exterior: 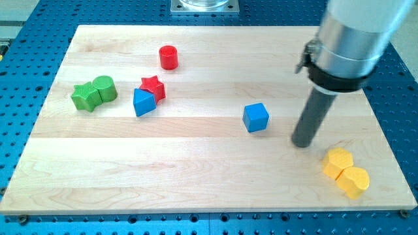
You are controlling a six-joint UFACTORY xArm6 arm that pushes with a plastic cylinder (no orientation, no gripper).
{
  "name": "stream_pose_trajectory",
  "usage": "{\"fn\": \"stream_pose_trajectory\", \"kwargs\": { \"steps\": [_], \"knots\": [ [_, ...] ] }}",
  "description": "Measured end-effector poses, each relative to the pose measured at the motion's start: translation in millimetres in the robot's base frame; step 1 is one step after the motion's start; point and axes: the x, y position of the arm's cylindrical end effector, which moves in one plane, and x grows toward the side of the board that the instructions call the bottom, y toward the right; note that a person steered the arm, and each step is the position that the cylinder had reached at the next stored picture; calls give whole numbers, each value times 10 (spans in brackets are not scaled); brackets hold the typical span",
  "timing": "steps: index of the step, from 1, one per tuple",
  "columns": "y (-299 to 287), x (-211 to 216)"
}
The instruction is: Move the blue cube to the top left side of the board
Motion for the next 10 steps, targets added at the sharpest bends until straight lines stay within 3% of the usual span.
{"fn": "stream_pose_trajectory", "kwargs": {
  "steps": [1,3,5,8,9,10],
  "knots": [
    [-512,0],
    [-1028,-831],
    [-704,-869],
    [-556,-2047],
    [-536,-2072],
    [-484,-1787]
  ]
}}
